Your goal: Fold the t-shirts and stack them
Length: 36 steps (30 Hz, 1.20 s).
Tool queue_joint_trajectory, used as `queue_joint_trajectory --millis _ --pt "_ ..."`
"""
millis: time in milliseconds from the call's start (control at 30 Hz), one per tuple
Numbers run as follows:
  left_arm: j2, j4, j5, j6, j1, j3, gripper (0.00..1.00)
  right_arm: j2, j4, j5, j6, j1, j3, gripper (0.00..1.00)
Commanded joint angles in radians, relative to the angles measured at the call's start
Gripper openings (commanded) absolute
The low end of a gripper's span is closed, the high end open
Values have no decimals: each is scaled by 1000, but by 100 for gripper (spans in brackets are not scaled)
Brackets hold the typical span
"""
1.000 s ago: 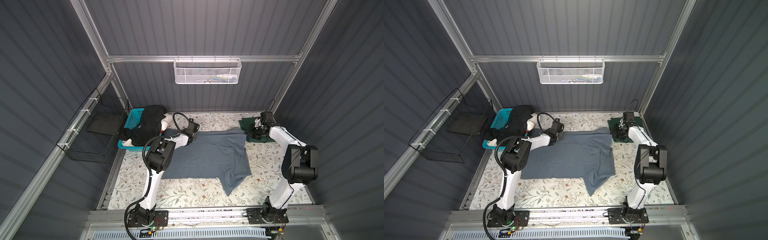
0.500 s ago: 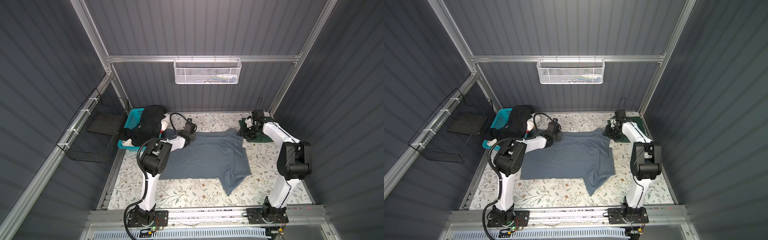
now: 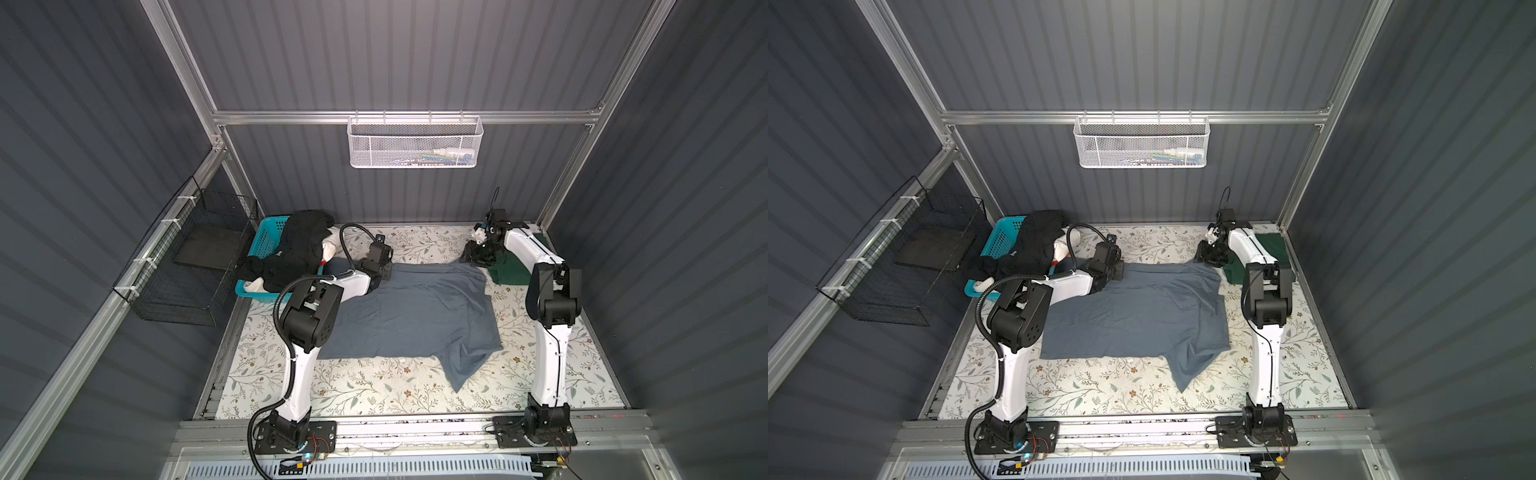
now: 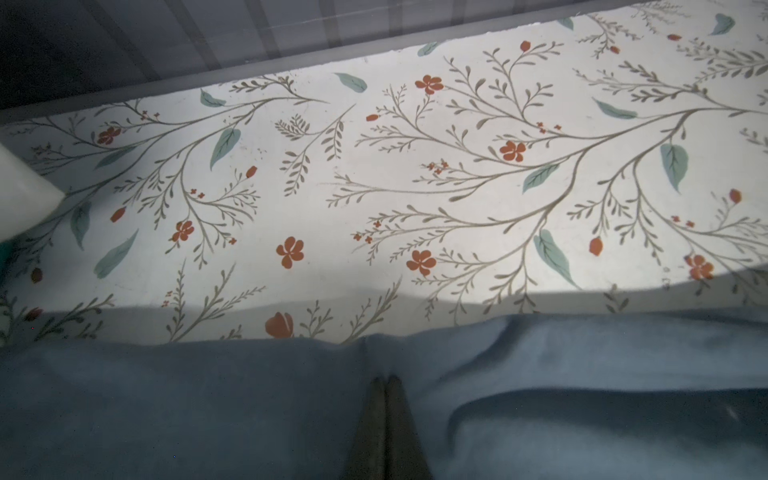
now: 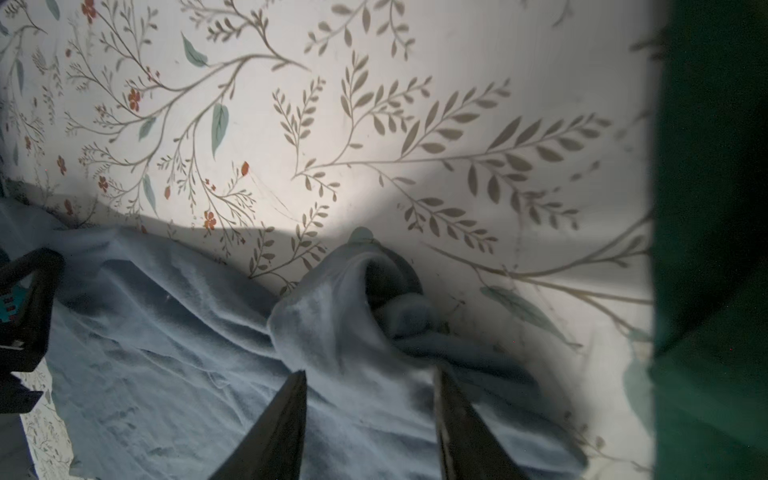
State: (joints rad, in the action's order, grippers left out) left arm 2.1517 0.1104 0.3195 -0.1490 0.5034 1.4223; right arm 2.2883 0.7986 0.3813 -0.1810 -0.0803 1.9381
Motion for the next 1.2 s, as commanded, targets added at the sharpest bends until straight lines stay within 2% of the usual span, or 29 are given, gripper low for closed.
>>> queue_joint_trajectory --millis 0,67,233,433,533,767,1100,1167 --pt "19 2 -15 11 6 31 0 0 14 32 -5 -6 36 38" --pt "22 -1 -15 8 6 32 0 -4 2 29 -19 -6 29 34" --pt "20 -6 -11 6 5 30 0 -28 -61 -19 -66 0 -32 14" --pt "19 -12 9 8 7 26 0 -48 -85 -88 -91 8 -52 8" --pt "17 -8 18 5 6 19 0 -65 -106 -99 -121 24 -65 1" --pt "11 17 29 12 6 0 0 -96 -120 -80 -162 73 -86 0" --pt "5 51 66 15 7 -58 0 -102 -113 -56 -221 89 -77 0" --pt "4 57 77 23 7 -65 0 -104 -130 5 -234 96 -80 0"
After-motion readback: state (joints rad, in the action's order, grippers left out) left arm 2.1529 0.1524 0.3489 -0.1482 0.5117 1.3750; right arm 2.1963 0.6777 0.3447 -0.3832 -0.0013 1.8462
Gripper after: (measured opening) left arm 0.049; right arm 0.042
